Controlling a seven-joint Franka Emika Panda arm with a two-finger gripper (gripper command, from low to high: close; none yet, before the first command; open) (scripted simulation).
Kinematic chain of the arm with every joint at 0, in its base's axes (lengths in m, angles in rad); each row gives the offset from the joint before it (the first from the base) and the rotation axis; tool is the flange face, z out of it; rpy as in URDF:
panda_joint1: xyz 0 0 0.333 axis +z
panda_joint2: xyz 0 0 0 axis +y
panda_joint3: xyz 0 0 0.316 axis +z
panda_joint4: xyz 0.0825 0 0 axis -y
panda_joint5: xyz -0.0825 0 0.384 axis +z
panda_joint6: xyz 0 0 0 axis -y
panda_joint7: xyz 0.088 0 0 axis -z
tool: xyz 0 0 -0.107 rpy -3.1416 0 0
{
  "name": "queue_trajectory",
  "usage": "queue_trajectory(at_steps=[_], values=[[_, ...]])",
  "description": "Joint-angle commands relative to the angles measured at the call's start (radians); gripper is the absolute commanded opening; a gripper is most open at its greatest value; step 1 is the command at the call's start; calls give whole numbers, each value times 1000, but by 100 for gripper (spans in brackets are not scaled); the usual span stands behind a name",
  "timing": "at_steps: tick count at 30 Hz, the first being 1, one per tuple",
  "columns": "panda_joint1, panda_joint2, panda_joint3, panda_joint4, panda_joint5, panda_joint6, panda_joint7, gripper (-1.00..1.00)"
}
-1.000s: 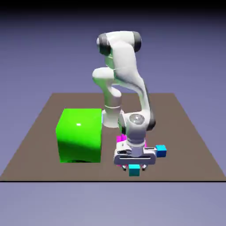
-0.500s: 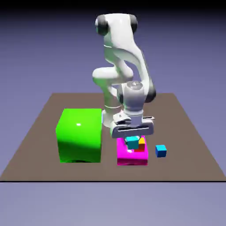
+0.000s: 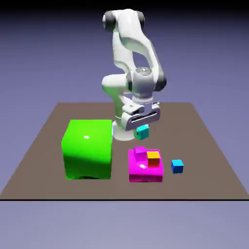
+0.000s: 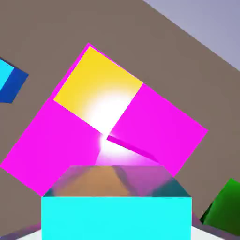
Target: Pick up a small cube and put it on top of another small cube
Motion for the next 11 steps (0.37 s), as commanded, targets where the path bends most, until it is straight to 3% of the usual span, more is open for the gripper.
queue_trajectory(at_steps=[1,3,4,11], values=[[-1,34,1,-10,-4,44,3,-100],[-2,87,2,-25,-6,112,5,-100],[-2,87,2,-25,-6,112,5,100],[2,-102,-2,29,3,-130,-3,100]])
